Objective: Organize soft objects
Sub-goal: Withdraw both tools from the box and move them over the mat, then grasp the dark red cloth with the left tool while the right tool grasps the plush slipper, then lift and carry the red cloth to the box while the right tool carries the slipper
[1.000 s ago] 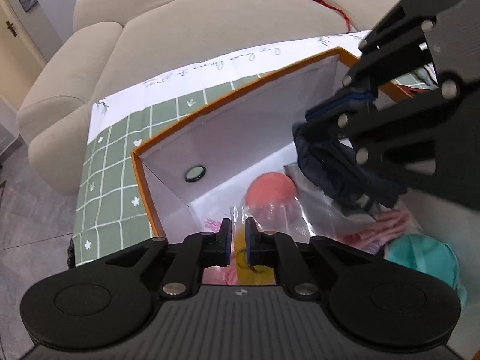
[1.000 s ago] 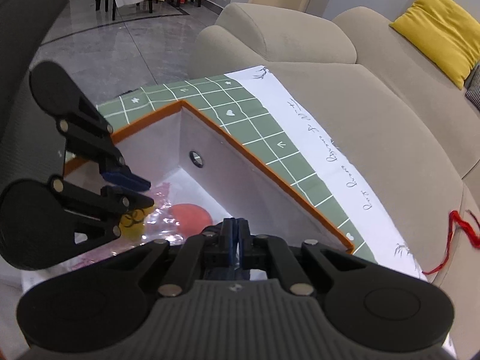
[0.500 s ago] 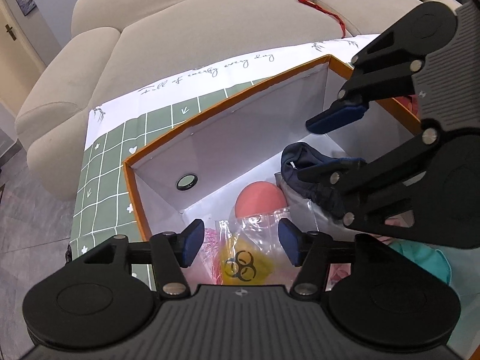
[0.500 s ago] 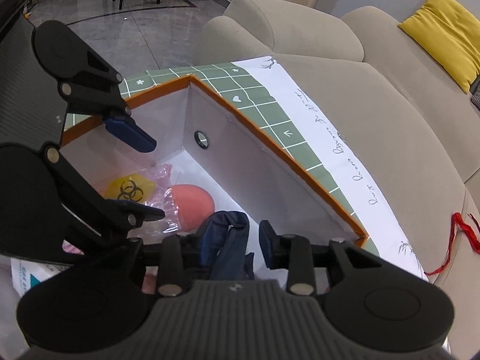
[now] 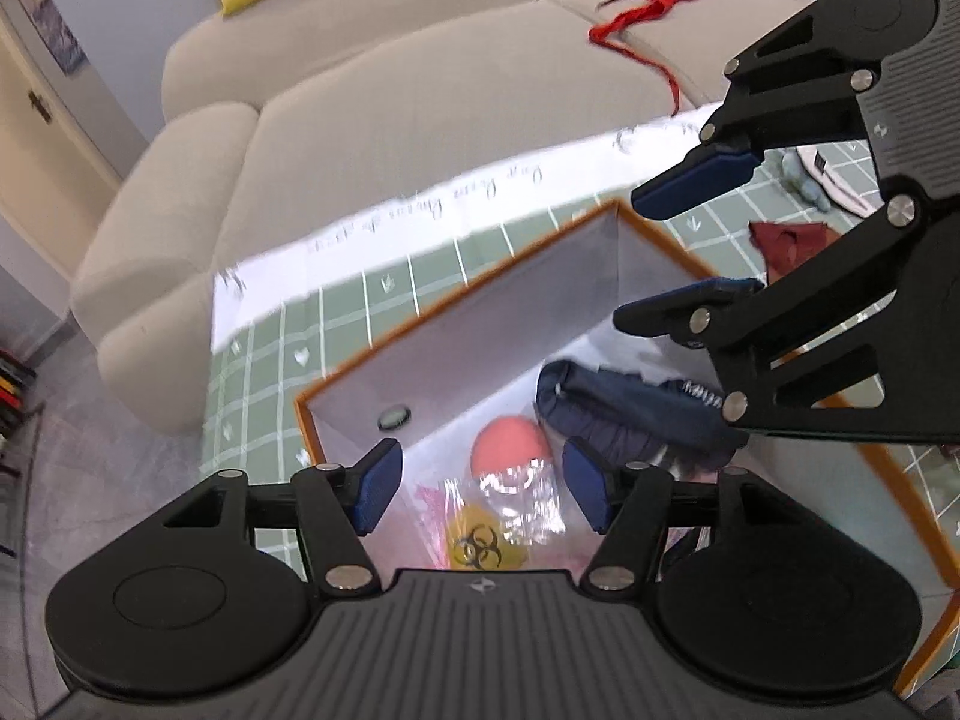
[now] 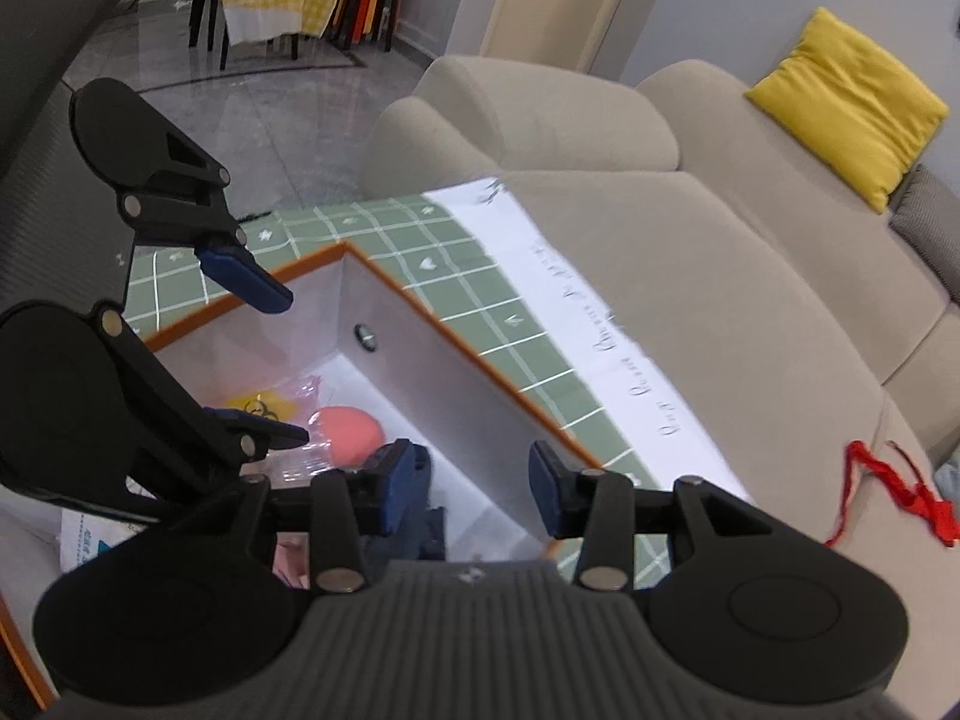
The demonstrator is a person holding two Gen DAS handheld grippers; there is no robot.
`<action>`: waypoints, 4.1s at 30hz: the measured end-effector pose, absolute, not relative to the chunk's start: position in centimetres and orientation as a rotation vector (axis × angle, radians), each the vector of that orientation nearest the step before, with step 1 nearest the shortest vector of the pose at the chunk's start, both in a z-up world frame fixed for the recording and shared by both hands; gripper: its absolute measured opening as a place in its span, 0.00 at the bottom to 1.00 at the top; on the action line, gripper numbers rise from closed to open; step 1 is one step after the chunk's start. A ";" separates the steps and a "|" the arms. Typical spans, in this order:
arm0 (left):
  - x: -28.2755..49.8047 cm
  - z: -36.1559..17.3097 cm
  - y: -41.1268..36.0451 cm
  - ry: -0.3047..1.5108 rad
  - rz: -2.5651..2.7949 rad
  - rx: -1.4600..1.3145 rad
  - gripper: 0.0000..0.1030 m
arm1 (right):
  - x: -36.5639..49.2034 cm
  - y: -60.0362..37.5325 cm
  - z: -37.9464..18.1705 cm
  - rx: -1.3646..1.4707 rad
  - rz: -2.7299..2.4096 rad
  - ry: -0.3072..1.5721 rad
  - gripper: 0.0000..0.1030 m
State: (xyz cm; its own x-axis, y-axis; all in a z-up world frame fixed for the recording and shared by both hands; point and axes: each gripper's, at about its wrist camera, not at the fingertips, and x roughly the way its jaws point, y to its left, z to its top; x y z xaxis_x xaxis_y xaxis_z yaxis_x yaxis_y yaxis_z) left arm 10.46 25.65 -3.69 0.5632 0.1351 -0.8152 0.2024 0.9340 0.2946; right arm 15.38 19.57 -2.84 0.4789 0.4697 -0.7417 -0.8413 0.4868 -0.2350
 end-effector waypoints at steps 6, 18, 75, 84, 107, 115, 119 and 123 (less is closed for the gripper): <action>10.1 -1.5 22.7 0.947 -0.049 0.425 0.74 | 15.1 16.4 0.0 -0.615 0.837 0.612 0.41; 10.3 -0.7 14.5 0.921 -0.122 0.516 0.74 | 14.9 7.5 2.9 -0.546 0.748 0.576 0.42; 22.4 -13.8 4.5 1.123 -0.360 0.250 0.84 | 26.9 -13.2 -10.3 -0.168 0.521 0.914 0.77; 24.1 -15.8 4.4 1.164 -0.354 0.267 0.84 | 29.9 -11.0 -13.5 -0.202 0.564 0.951 0.80; 25.5 -18.2 3.5 1.137 -0.324 0.265 1.00 | 32.2 -8.7 -18.6 -0.289 0.615 0.914 0.55; 25.6 -18.7 3.6 1.117 -0.319 0.238 1.00 | 31.5 -8.8 -18.0 -0.321 0.640 0.927 0.34; 24.9 -18.3 3.6 1.108 -0.333 0.225 1.00 | 31.1 -9.6 -17.8 -0.322 0.627 0.952 0.34; 23.8 -17.6 2.9 1.096 -0.365 0.232 0.53 | 30.7 -10.5 -17.8 -0.318 0.600 0.970 0.34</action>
State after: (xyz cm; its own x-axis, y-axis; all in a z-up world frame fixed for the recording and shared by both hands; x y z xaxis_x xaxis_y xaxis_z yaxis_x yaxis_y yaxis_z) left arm 23.84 2.89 -17.60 0.4064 -0.1731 -0.8972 0.3997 0.9166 0.0042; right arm 30.74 -10.55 -17.75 0.4218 0.3323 -0.8436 -0.6068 0.7948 0.0097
